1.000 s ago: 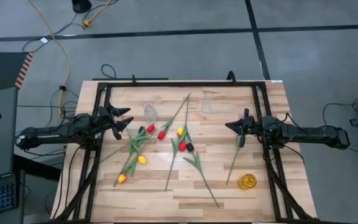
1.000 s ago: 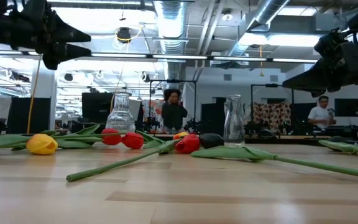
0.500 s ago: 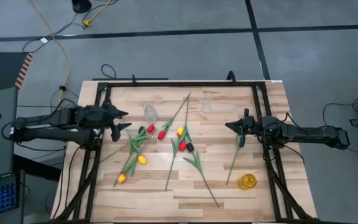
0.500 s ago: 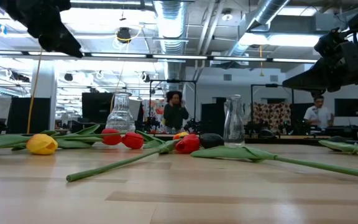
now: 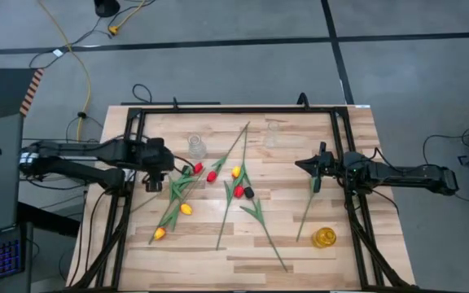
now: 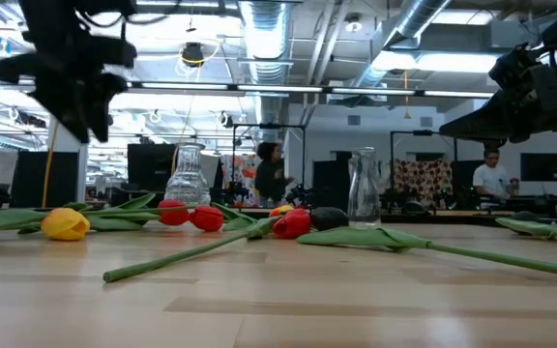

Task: Sort flowers into vase by color
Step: Put the left yellow tulip into the left transparent vase

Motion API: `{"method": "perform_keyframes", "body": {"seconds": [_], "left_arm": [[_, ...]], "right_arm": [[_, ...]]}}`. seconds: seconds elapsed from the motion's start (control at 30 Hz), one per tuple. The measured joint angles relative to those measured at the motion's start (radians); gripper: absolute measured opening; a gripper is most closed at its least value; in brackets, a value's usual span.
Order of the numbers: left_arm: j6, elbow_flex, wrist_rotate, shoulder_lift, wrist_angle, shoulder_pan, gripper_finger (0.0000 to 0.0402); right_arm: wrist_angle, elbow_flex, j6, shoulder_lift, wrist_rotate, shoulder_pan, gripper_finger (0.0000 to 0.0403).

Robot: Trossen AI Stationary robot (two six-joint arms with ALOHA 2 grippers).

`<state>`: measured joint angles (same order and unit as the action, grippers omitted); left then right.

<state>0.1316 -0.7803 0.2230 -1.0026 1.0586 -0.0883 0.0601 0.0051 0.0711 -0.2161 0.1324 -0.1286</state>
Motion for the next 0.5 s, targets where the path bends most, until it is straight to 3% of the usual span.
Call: {"method": "perform_keyframes", "body": {"seconds": [0.5], "left_arm": [[0.264, 0.000, 0.001, -0.354, 0.000, 0.000, 0.0181]], "right_arm": [[0.000, 0.000, 0.000, 0.000, -0.001, 0.000, 0.0036]]}}
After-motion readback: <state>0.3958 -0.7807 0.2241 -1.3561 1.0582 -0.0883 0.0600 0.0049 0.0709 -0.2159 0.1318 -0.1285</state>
